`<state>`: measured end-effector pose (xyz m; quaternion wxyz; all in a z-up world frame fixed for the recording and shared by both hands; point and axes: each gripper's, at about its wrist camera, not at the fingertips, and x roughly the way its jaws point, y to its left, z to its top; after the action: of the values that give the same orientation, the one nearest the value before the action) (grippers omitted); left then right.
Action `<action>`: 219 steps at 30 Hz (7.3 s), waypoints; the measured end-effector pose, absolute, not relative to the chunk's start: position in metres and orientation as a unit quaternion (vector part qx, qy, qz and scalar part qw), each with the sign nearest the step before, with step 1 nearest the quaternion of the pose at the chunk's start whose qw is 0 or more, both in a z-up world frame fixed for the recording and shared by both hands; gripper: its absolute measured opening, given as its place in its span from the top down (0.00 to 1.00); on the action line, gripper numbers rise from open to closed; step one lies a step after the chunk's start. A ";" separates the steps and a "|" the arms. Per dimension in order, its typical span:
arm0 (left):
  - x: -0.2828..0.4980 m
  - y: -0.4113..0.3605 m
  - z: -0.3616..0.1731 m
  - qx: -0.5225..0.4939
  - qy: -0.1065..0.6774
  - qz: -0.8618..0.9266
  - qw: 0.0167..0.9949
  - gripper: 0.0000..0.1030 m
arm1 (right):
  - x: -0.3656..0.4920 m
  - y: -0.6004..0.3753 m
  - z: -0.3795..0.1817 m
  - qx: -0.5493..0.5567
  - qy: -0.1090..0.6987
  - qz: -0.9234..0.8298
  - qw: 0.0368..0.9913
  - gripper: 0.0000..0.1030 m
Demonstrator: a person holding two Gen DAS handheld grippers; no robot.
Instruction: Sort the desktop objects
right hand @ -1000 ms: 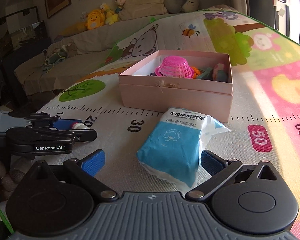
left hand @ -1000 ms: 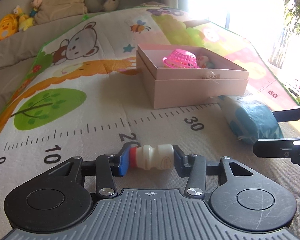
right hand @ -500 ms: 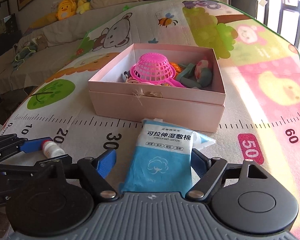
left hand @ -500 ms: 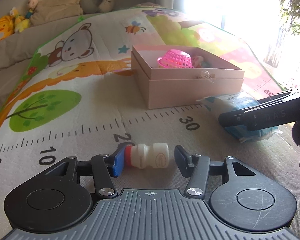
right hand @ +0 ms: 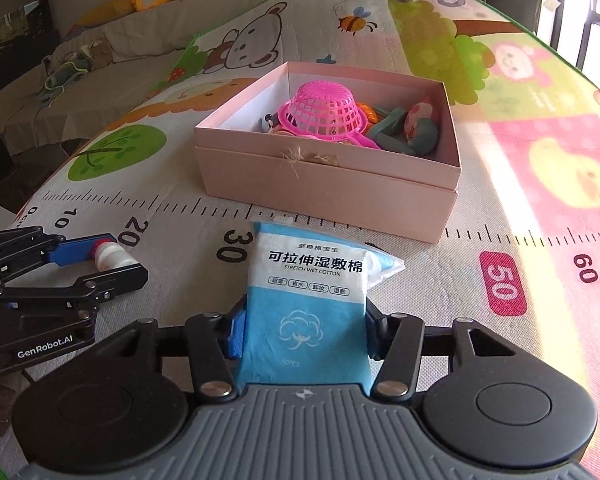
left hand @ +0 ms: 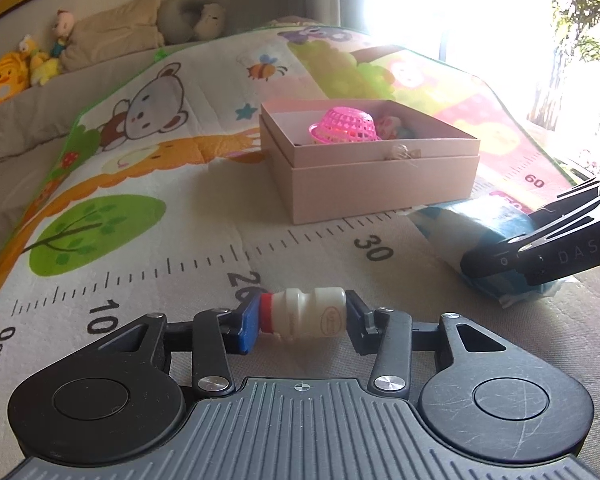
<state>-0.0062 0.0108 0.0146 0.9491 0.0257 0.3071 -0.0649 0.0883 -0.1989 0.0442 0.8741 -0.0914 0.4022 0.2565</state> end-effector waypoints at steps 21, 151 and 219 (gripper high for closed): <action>0.092 -0.023 0.112 0.073 0.228 -0.082 0.967 0.54 | 0.094 -0.257 0.192 -0.046 0.164 0.261 0.950 0.50; 0.040 0.005 0.007 -0.009 0.342 0.037 0.939 0.00 | 0.096 -0.199 0.000 -0.061 0.337 0.168 0.924 0.00; 0.040 0.005 0.007 -0.009 0.342 0.037 0.939 0.00 | 0.097 -0.198 0.000 -0.061 0.337 0.168 0.924 0.00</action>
<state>0.0399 0.0046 0.0074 0.9391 -0.0090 0.3415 0.0373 0.0967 -0.1977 -0.0005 0.9244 -0.0610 0.3370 0.1678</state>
